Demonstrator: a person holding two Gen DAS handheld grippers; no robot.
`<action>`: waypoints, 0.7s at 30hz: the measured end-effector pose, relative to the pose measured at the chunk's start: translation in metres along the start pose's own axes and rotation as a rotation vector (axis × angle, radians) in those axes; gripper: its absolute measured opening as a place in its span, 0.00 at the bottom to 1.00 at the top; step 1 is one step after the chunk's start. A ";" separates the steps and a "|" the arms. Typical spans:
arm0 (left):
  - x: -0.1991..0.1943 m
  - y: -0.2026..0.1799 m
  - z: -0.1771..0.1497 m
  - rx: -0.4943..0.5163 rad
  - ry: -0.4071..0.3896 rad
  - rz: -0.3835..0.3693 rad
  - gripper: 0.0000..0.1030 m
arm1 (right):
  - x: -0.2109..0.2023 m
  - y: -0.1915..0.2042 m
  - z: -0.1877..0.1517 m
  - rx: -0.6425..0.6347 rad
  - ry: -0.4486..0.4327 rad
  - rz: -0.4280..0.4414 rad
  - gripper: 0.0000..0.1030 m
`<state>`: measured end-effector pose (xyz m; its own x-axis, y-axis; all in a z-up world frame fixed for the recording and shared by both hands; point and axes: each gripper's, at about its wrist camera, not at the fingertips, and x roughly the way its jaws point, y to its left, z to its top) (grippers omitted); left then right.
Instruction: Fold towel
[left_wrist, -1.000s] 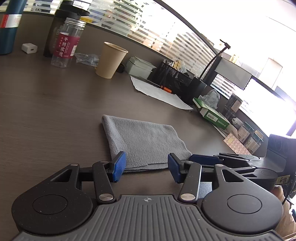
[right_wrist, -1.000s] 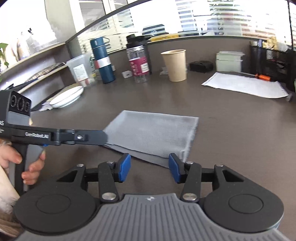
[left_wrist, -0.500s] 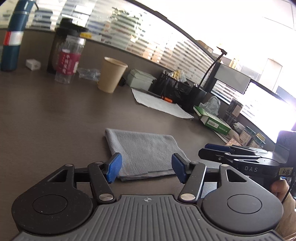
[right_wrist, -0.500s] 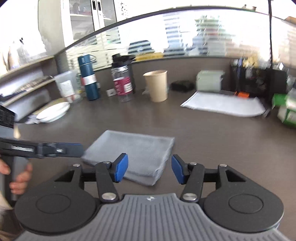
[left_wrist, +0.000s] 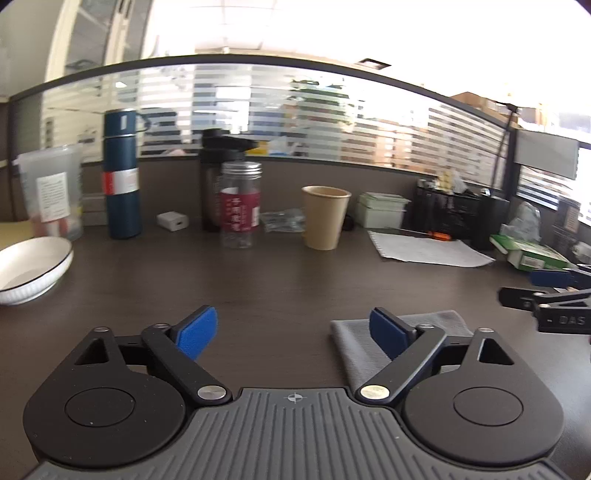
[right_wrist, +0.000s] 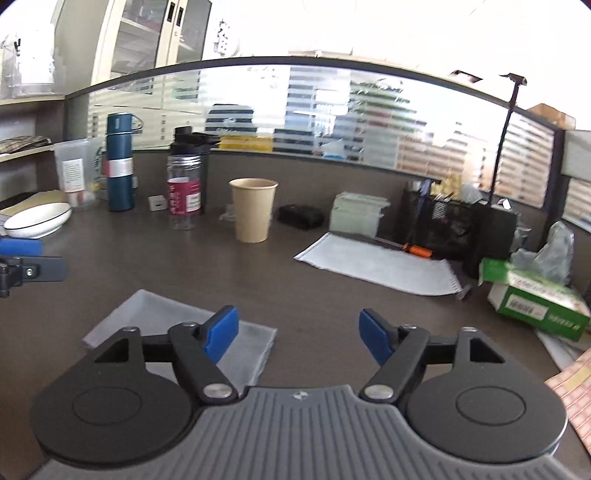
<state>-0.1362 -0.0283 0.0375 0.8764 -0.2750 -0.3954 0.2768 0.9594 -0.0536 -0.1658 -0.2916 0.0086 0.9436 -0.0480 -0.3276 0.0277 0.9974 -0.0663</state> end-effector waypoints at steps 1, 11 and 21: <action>0.002 0.002 0.001 -0.006 0.003 0.014 1.00 | 0.000 -0.002 0.000 0.006 -0.004 -0.005 0.85; 0.028 0.025 0.011 -0.067 0.044 0.144 1.00 | 0.012 -0.017 -0.001 0.048 0.015 -0.074 1.00; 0.078 0.040 0.012 -0.097 0.144 0.177 1.00 | 0.048 -0.044 -0.005 0.152 0.143 -0.147 1.00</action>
<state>-0.0515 -0.0118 0.0159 0.8409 -0.0971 -0.5325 0.0786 0.9953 -0.0574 -0.1234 -0.3378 -0.0086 0.8698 -0.1897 -0.4555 0.2208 0.9752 0.0154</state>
